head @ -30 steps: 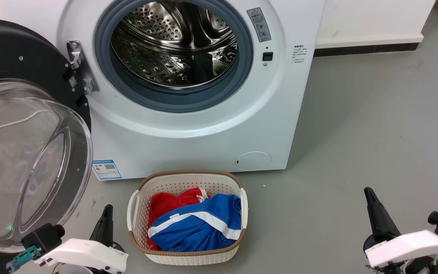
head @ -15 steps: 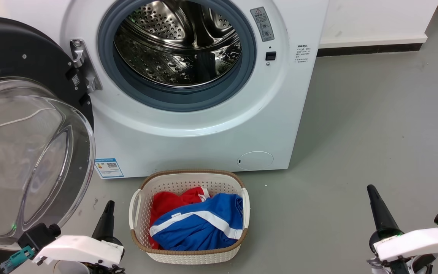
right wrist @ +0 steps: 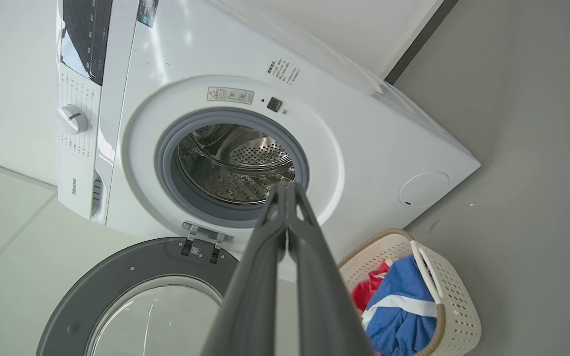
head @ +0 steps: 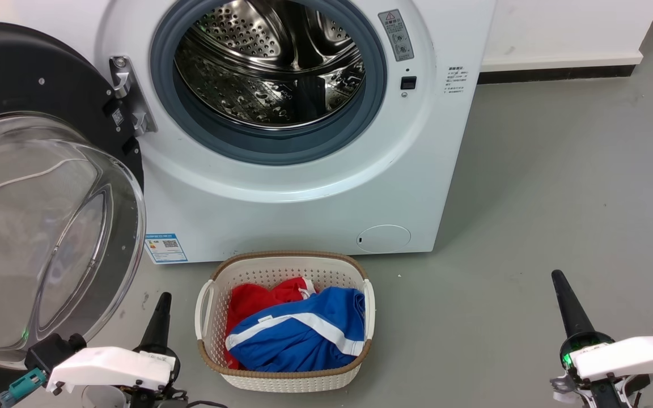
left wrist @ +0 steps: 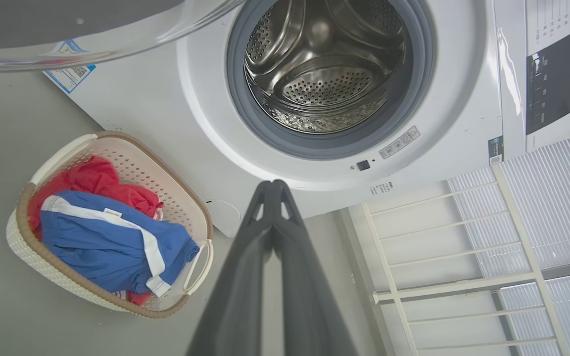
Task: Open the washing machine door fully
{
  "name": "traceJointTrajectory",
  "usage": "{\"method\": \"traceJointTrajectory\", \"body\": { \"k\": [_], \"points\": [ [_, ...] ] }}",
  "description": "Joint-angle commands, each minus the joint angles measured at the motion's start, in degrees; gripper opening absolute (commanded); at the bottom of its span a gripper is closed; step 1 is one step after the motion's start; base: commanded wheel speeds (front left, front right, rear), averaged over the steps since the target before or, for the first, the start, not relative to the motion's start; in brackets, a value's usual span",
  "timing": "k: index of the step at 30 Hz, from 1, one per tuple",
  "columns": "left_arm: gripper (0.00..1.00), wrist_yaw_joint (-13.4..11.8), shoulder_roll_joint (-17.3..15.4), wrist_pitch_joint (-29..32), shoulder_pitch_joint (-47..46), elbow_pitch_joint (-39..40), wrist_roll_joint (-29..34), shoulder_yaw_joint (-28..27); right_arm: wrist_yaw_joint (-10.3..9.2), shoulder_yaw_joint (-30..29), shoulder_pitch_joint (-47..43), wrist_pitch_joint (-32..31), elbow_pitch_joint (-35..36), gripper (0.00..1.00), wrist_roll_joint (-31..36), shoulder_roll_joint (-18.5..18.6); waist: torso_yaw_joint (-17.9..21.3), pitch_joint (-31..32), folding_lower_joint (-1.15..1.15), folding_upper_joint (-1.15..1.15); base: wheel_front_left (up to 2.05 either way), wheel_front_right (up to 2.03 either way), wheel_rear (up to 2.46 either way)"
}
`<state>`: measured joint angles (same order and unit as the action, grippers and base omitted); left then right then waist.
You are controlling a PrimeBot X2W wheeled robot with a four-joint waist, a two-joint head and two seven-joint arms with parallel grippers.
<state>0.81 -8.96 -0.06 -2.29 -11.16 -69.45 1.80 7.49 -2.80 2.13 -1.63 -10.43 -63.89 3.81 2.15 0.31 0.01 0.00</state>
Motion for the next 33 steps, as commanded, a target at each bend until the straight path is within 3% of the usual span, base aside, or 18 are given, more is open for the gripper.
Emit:
{"method": "traceJointTrajectory", "body": {
  "k": [1, 33],
  "points": [
    [0.0, 0.5, 0.0, 0.4, -1.4, 0.3, -1.1, -0.6, 0.01, -0.2, 1.4, -0.4, 0.2, 0.0, -1.6, 0.2, 0.0, 0.0, 0.0, 0.0, 0.0, 0.0, 0.0],
    [0.0, 4.5, 3.5, 3.9, -3.1, -1.7, -14.6, -5.1, 0.0, -1.9, 3.3, -2.7, -2.1, 0.0, -18.4, -0.1, -1.2, -0.3, -0.01, 0.0, 0.0, 0.0, 0.0]
  ]
}}
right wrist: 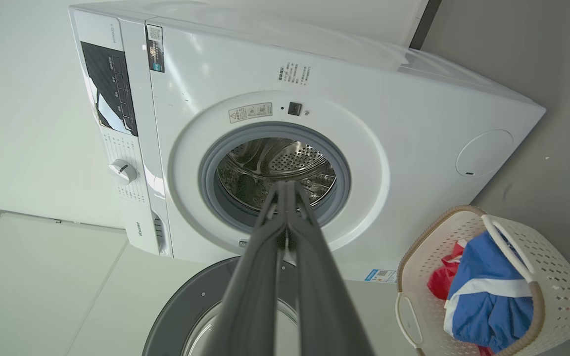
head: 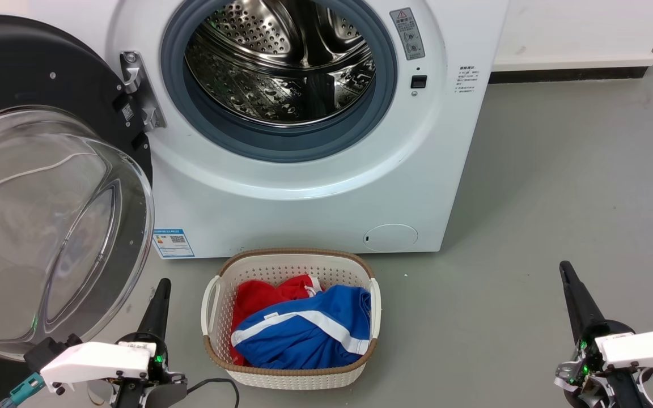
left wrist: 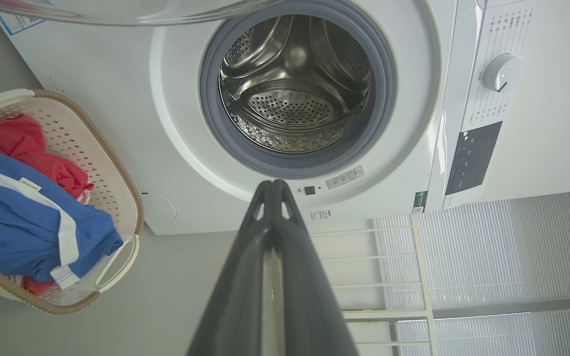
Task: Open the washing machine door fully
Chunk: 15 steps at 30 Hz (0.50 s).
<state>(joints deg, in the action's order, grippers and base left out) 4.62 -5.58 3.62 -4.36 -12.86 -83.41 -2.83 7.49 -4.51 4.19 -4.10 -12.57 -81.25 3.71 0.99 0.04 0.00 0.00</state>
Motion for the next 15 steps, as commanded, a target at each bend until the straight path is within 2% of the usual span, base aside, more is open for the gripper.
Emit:
{"method": "traceJointTrajectory", "body": {
  "k": [1, 15],
  "points": [
    [0.0, 0.7, 0.2, 0.4, -1.1, 0.0, -1.1, -0.5, 0.0, -0.2, 1.3, -0.4, 0.0, 0.0, -1.4, 0.0, -0.1, 0.0, 0.0, 0.0, 0.0, 0.0, 0.0],
    [0.0, 2.1, 1.5, 1.7, -1.8, -0.7, -5.9, -2.2, 0.0, -0.9, 1.9, -1.2, -0.9, 0.0, -7.4, -0.2, -0.6, -0.1, 0.0, 0.0, 0.0, 0.0, 0.0]
  ]
}}
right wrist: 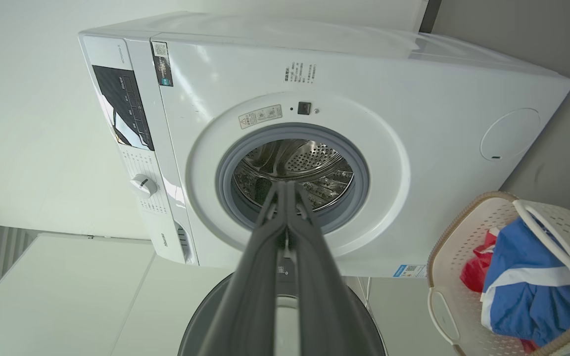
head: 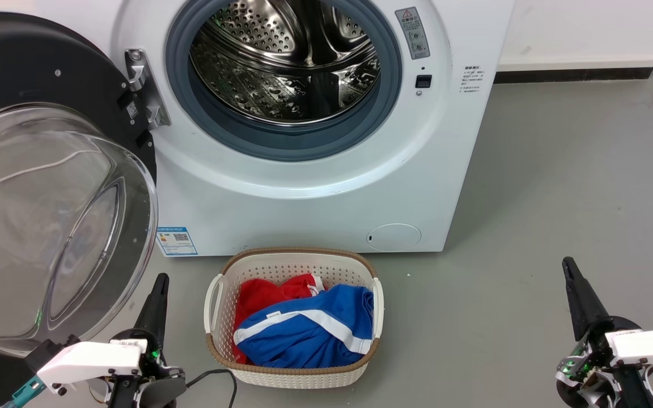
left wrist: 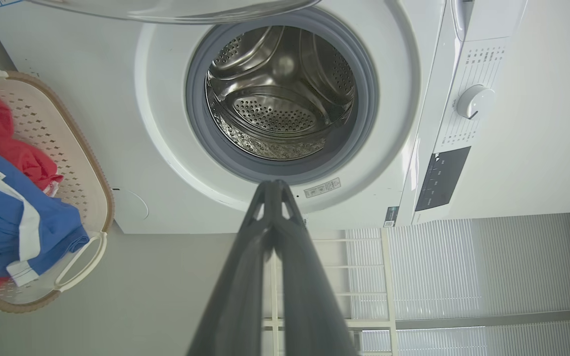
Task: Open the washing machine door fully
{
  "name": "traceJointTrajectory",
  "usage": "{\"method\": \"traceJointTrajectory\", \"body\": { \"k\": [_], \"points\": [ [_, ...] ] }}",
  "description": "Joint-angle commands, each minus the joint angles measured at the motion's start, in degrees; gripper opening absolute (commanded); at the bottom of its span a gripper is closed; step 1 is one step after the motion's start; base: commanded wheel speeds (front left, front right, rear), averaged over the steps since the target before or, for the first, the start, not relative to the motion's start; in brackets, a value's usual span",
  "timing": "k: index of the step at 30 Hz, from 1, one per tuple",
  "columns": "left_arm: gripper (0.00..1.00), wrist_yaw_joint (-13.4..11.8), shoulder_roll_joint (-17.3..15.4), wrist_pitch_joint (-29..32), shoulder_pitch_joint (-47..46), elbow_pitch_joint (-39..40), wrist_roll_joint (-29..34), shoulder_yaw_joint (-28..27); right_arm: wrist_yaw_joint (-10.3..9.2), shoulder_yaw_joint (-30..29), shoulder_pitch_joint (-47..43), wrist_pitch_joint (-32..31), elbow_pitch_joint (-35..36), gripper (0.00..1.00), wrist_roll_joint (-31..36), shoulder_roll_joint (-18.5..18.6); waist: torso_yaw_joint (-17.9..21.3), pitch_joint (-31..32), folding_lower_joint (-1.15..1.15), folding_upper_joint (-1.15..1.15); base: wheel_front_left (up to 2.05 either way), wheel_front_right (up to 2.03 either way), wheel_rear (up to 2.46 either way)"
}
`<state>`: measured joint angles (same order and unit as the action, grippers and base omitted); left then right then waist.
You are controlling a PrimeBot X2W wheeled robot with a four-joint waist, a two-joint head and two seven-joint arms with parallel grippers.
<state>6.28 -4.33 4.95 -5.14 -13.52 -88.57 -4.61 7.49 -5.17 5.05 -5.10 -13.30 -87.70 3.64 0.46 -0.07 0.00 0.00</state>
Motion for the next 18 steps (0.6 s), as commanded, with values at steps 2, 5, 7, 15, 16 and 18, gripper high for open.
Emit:
{"method": "traceJointTrajectory", "body": {
  "k": [2, 5, 7, 15, 16, 18],
  "points": [
    [0.0, 0.6, 0.4, 0.5, -1.0, -0.2, -1.4, -0.6, 0.0, -0.3, 1.1, -0.4, -0.3, 0.0, -1.8, -0.2, -0.1, 0.0, 0.0, 0.0, 0.0, 0.0, 0.0],
    [0.0, 0.9, 0.6, 0.8, -1.2, -0.3, -2.4, -0.9, 0.0, -0.4, 1.1, -0.5, -0.5, 0.0, -3.0, -0.2, -0.2, 0.0, 0.0, 0.0, 0.0, 0.0, 0.0],
    [0.0, 1.1, 0.8, 0.9, -1.2, -0.4, -3.0, -1.1, 0.0, -0.5, 1.2, -0.6, -0.6, 0.0, -3.7, -0.2, -0.3, -0.1, 0.0, 0.0, 0.0, 0.0, 0.0],
    [0.0, 1.4, 1.2, 1.3, -1.3, -0.6, -4.2, -1.6, 0.0, -0.7, 1.4, -0.9, -0.8, 0.0, -5.4, -0.3, -0.5, -0.1, 0.0, 0.0, 0.0, 0.0, 0.0],
    [0.0, 1.4, 1.2, 1.3, -1.3, -0.6, -4.2, -1.6, 0.0, -0.7, 1.4, -0.9, -0.8, 0.0, -5.4, -0.3, -0.5, -0.1, 0.0, 0.0, 0.0, 0.0, 0.0],
    [0.0, 1.4, 1.2, 1.3, -1.3, -0.6, -4.2, -1.6, 0.0, -0.7, 1.4, -1.0, -0.8, 0.0, -5.3, -0.3, -0.5, -0.1, 0.0, 0.0, 0.0, 0.0, 0.0]
  ]
}}
